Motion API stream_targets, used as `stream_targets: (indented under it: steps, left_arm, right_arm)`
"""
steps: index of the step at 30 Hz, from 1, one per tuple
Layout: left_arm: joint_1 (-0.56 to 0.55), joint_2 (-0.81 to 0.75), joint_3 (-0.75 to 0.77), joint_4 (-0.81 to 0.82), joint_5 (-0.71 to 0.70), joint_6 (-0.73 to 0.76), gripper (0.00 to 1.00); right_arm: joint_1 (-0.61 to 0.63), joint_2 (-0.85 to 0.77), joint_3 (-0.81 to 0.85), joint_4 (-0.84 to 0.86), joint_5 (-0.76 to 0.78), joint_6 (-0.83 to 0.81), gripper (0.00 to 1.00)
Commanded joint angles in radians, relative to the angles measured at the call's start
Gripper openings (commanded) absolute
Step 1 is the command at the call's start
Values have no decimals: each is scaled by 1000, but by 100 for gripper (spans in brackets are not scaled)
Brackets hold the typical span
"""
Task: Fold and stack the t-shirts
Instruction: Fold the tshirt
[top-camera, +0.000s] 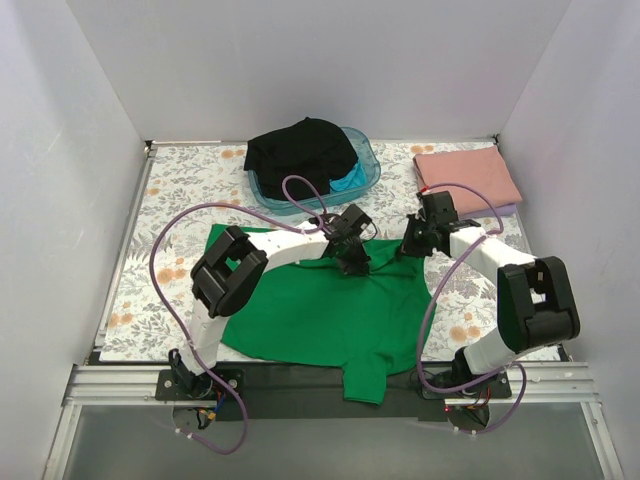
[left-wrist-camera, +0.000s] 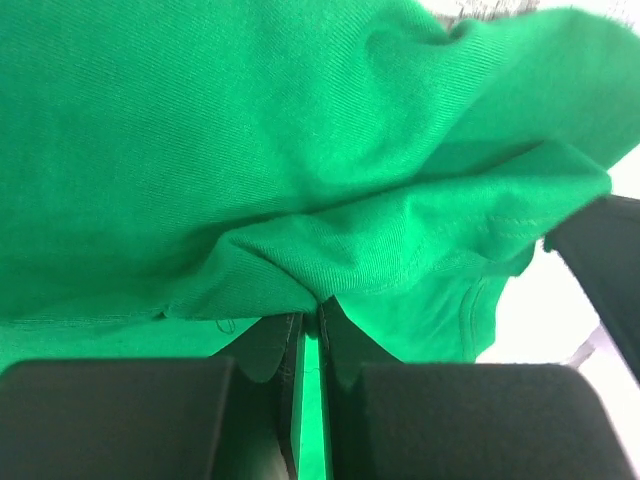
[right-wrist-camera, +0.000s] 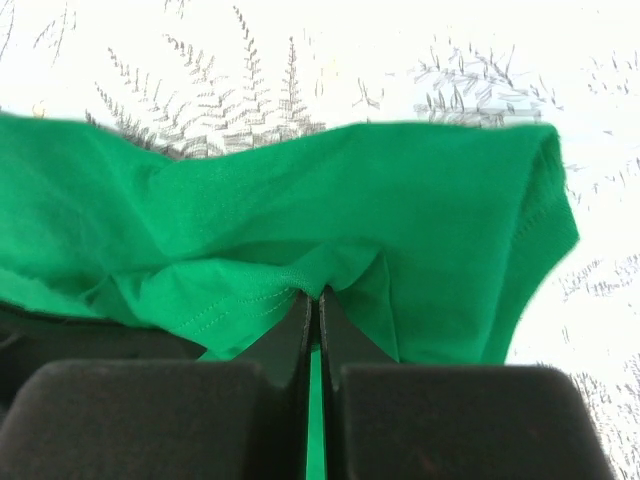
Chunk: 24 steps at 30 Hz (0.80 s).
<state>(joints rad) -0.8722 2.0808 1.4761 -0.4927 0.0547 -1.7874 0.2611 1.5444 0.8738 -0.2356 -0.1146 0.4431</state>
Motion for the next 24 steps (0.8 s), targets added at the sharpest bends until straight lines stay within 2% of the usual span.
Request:
stream_targets:
  steps: [1, 5, 7, 8, 10, 11, 16, 19, 21, 22, 24]
  left_arm:
    - [1, -87, -36, 28, 92, 23, 0]
    - [2, -99, -59, 43, 117, 20, 0]
    - [4, -113, -65, 45, 108, 19, 5]
    - [2, -116, -71, 48, 105, 17, 13]
    - [2, -125, -74, 46, 100, 17, 17]
    - [2, -125, -76, 46, 103, 16, 23]
    - [4, -116, -73, 51, 115, 16, 25]
    - [2, -105, -66, 52, 117, 17, 23]
    - [2, -102, -66, 54, 126, 17, 14]
    - [2, -102, -69, 55, 132, 17, 1]
    - [2, -108, -74, 56, 145, 16, 0]
  right_arm:
    - [-5, -73, -32, -21, 3, -17, 1]
    - [-5, -164, -79, -33, 7, -21, 1]
    - [-3, -185, -101, -37, 6, -24, 1]
    - [-5, -199, -104, -41, 6, -26, 1]
    - [-3, -205, -108, -44, 7, -26, 1]
    - [-3, -210, -110, -48, 7, -24, 1]
    - [-3, -213, -111, -51, 0, -21, 1]
    - [-3, -217, -113, -54, 3, -18, 1]
    - [-5, -221, -116, -54, 4, -20, 1]
    - [-5, -224, -118, -57, 3, -18, 1]
    - [-5, -231, -122, -62, 1, -18, 1]
